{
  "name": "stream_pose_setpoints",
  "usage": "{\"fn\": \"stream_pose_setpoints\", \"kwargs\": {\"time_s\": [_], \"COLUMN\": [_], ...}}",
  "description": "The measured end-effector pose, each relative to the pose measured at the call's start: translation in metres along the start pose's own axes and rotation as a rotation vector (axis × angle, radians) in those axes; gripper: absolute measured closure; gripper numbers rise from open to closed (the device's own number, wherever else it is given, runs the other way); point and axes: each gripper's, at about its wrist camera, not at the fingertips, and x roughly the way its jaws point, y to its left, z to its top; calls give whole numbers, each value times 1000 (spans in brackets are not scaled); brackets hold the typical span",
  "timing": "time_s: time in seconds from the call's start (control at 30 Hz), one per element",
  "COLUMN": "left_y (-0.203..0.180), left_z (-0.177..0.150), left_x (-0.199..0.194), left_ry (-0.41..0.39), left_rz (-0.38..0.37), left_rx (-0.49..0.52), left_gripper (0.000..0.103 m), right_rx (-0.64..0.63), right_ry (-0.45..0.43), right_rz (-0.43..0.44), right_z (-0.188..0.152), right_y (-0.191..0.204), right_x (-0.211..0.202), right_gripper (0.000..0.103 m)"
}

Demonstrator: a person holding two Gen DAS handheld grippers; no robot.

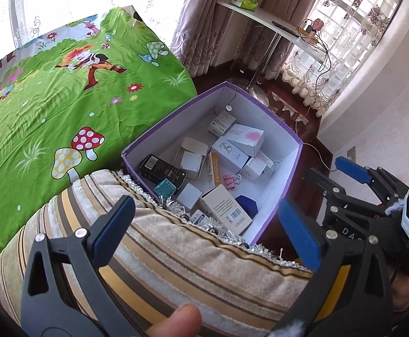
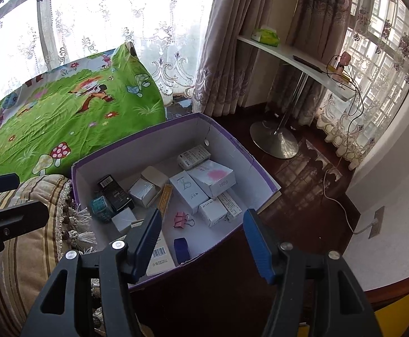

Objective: Organize rigid objects

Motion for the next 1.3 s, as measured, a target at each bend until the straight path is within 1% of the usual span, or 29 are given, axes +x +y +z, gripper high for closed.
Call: {"fn": "stream_pose_setpoints", "kwargs": {"time_s": [0.4,1.3], "left_y": [7,6], "left_z": [-4,-5], "left_x": [9,11], "left_ry": [53,60], "left_rz": [1,1], "left_rx": [-31,-26], "left_gripper": [1,1], "right_rx": [-12,-11], "right_ry": [-3,2], "right_rz": [-10,-1], "right_z": [4,3], "right_y": [2,2], "right_x": [-7,-5], "right_gripper": [42,42]}}
